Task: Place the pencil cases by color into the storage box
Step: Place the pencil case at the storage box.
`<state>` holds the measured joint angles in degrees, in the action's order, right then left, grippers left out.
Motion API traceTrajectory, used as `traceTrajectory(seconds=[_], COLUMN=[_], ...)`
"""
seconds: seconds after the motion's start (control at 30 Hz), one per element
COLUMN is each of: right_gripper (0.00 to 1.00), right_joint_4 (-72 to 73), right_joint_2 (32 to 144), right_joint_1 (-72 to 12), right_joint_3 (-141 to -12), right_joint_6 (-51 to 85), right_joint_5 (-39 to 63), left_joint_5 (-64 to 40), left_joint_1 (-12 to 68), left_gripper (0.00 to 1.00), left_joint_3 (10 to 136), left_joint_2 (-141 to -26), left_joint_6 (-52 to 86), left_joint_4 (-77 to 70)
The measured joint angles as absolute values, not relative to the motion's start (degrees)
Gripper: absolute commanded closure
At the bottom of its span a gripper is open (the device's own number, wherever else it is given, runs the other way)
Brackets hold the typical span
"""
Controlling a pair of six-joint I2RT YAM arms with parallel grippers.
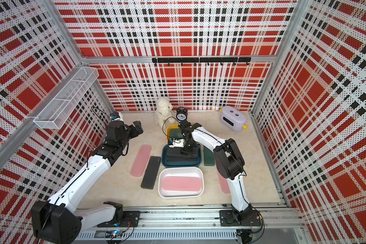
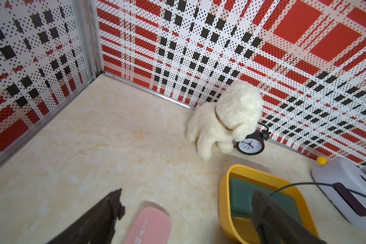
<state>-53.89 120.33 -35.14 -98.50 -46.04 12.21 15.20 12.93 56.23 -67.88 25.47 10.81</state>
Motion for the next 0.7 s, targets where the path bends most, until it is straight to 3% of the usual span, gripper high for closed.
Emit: traceTrajectory(seconds=[0.7], right_gripper=[0.22], right_joint_4=[-52.8], right_joint_2=[121.3], right_joint_1=[-35.64], right_joint_3=[-97.84], right_joint_6=[-44.73], right_joint_5=[10.83], left_joint_5=[15.2], left_joint_1=[12.93], left_gripper=[0.01], left_joint_3=[55.61], left_joint_2=[-67.88], left_joint_6=[25.47], left_joint_4=[10.96])
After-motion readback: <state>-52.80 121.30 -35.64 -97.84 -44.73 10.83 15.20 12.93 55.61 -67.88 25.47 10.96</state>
